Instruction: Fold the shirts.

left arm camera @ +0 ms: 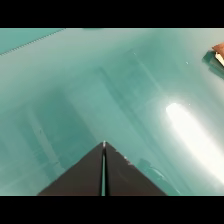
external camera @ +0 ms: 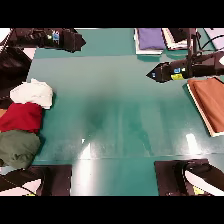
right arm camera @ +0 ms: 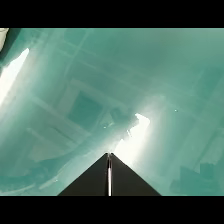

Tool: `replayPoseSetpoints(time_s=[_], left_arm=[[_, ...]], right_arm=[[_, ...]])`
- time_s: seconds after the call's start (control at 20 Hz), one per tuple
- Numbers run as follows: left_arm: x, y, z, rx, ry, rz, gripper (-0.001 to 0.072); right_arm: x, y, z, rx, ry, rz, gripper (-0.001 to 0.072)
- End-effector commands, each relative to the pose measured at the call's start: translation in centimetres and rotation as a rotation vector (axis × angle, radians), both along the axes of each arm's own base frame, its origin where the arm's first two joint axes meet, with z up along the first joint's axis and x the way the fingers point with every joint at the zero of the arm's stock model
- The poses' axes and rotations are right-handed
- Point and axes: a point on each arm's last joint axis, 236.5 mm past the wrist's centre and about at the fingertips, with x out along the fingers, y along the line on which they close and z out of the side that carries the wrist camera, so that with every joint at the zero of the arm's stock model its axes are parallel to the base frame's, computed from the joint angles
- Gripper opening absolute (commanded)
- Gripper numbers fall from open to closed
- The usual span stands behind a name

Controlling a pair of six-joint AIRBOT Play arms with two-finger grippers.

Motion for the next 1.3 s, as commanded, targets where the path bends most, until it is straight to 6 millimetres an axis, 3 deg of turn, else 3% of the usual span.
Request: replayPoseSetpoints(time_s=[0.0,0.7,0.8,0.85,0.9,0.95,1.0,1.05,1.15,1.25], left_arm=[[0.0,0.0,0.0,0.000,-0.001,0.001,0.0025],[0.0,0.0,0.1,-0.003,-0.001,0.001,0.0025],[1.2,0.6,1.0,0.026,-0.086,0.018,0.0025],[2.1,2.1,0.5,0.105,-0.119,0.056,0.0026],[3.3,5.0,-0.3,0.207,-0.129,0.142,0.0027],[4.3,8.6,-1.2,0.297,-0.113,0.246,0.0083],[5.1,12.0,-2.0,0.343,-0.086,0.342,0.0366],[5.6,15.4,-3.1,0.356,-0.037,0.433,0.0568],[5.5,21.5,-7.2,0.378,0.107,0.562,0.0570],[4.5,26.4,-13.0,0.417,0.253,0.643,0.0570]], right_arm=[[0.0,0.0,0.1,0.001,-0.003,0.000,0.0022],[-0.1,0.1,0.0,0.001,0.000,0.001,0.0022],[-0.1,0.1,0.0,0.001,0.000,0.001,0.0022],[0.0,0.0,0.0,0.001,0.000,0.001,0.0022],[0.0,0.1,0.1,0.001,-0.001,0.001,0.0022],[-0.1,0.1,0.1,0.002,0.000,0.002,0.0022],[-0.1,0.1,0.0,0.001,0.001,0.003,0.0022],[-0.1,0.1,0.0,0.001,0.000,0.002,0.0022],[-0.1,0.1,0.0,0.001,0.000,0.002,0.0022],[0.0,0.1,0.1,0.003,-0.004,0.000,0.0022]])
